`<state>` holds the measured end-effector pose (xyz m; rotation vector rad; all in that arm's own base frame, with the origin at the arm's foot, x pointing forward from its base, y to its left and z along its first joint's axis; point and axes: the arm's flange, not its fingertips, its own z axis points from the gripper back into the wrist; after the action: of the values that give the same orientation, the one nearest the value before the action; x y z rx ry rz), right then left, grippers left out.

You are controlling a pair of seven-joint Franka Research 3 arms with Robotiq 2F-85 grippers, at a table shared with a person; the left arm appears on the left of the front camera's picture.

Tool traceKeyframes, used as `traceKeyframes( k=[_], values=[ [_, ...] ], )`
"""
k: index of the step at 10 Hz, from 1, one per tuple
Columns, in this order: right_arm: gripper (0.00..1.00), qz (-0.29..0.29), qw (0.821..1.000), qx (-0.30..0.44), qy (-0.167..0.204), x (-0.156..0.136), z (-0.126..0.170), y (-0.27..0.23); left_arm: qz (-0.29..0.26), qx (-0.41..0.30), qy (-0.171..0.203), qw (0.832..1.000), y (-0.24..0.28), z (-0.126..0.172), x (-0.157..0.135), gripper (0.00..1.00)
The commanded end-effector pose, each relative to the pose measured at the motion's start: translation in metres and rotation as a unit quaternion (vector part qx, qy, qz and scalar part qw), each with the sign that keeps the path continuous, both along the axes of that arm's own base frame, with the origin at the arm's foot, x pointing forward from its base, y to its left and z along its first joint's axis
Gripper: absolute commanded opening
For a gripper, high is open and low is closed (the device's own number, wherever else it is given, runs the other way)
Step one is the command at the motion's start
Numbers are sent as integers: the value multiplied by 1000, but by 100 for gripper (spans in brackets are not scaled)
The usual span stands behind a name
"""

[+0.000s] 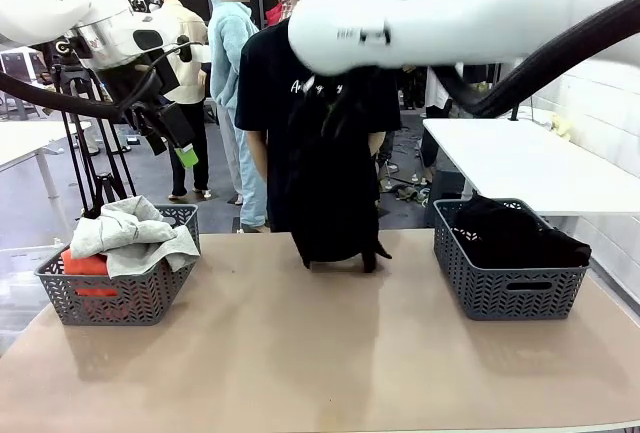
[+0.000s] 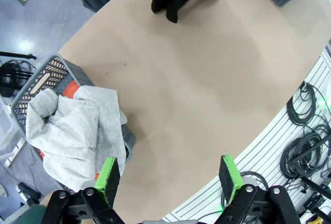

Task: Sort the tops and bottoms.
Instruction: Lift clothes from the center of the table with your right hand.

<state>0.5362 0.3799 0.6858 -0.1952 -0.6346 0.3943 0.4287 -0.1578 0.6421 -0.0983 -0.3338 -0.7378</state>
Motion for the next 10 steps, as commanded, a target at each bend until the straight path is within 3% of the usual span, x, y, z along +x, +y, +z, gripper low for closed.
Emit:
traceKeyframes(
  k=[1, 3, 4, 8, 10],
  values=[
    [0, -10, 999, -10, -29, -8, 14, 20, 0, 0, -1, 1000, 1, 1, -1, 100],
    [0, 3, 999, 6, -33, -9, 24, 23, 0, 0, -1, 1000, 1, 1, -1, 100],
    [0, 4, 1000, 10, -16, -3, 12, 23, 0, 0, -1, 1000, 1, 1, -1, 100],
    [0, -21, 1000, 16, 9, 21, -77, 23, 0, 0, -1, 1000, 1, 1, -1, 100],
    [0, -31, 999, 5, 43, 22, -107, 15, 0, 0, -1, 1000, 1, 1, -1, 100]
  ],
)
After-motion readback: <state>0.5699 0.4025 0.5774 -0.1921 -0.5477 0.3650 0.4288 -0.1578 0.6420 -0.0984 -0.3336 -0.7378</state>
